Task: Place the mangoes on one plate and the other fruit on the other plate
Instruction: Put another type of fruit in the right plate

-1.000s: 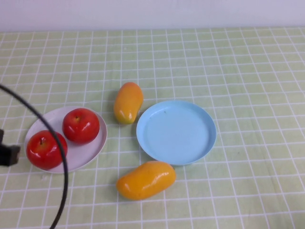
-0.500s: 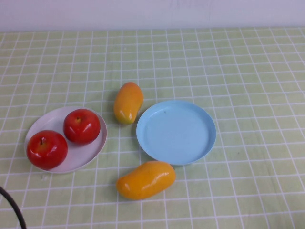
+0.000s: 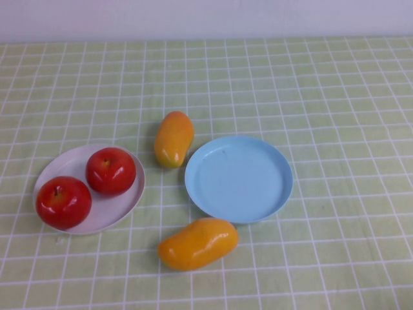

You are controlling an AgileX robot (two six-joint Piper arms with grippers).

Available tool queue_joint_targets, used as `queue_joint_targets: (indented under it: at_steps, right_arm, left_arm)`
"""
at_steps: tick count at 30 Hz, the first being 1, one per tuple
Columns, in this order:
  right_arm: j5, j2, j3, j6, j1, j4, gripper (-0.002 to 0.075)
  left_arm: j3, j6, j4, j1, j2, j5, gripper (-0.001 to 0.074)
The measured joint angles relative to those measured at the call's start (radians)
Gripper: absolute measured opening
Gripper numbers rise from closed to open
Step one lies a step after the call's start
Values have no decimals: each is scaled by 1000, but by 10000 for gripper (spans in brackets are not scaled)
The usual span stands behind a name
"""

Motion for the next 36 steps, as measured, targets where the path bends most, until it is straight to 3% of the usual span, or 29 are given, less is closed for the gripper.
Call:
queue_joint_targets:
  at_steps: [5, 8, 14, 25, 36]
  right_arm:
    - [0, 0, 0, 0, 0, 1, -17]
    - [0, 0, 0, 0, 0, 1, -17]
    - [0, -1, 0, 0, 0, 1, -16]
    - [0, -1, 0, 0, 0, 1, -16]
    - [0, -1, 0, 0, 0, 1, -16]
  left_arm:
    - [125, 106, -119, 143, -77, -35, 4]
    - [199, 124, -152, 182, -77, -87, 4]
    - [319, 115, -171, 191, -77, -199, 4]
    - [328, 99, -172, 191, -77, 59, 4]
    - [328, 99, -172, 191, -77, 67, 4]
